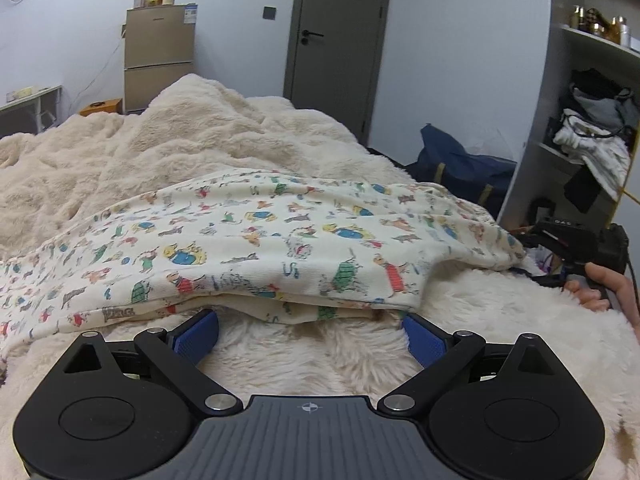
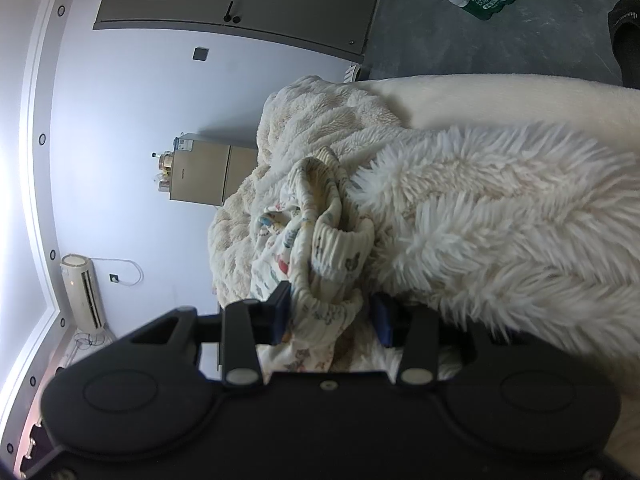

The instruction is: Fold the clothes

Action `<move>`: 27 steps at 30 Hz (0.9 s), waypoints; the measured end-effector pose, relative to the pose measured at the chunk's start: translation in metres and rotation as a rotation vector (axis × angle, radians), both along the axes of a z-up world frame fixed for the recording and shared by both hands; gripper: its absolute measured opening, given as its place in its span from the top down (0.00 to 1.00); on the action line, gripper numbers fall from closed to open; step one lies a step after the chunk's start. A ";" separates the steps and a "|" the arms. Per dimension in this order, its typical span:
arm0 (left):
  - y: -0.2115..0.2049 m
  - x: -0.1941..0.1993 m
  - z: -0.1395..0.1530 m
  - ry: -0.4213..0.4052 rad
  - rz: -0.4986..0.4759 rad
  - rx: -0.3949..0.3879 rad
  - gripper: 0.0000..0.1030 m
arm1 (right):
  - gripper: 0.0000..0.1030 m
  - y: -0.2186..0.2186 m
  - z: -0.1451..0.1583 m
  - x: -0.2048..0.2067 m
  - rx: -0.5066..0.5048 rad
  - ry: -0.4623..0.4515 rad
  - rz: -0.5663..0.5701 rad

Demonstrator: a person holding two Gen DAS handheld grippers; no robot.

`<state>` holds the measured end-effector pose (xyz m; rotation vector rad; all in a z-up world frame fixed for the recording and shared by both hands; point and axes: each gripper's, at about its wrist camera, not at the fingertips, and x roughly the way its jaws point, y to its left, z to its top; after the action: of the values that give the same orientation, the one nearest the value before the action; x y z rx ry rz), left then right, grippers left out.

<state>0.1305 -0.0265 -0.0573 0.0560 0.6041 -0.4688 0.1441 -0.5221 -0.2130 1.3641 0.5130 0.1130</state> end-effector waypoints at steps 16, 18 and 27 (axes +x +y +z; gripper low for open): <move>0.000 0.001 -0.001 0.004 0.000 0.000 0.05 | 0.57 -0.010 -0.009 -0.007 0.138 -0.009 -0.023; 0.001 0.001 -0.001 0.007 -0.001 -0.003 0.05 | 0.54 -0.021 -0.023 -0.016 0.346 -0.040 -0.073; -0.001 0.001 -0.002 0.015 -0.005 0.005 0.04 | 0.43 -0.003 0.000 0.014 0.169 -0.009 -0.040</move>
<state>0.1317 -0.0272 -0.0596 0.0583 0.6195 -0.4726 0.1576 -0.5247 -0.2130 1.5371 0.4772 0.1321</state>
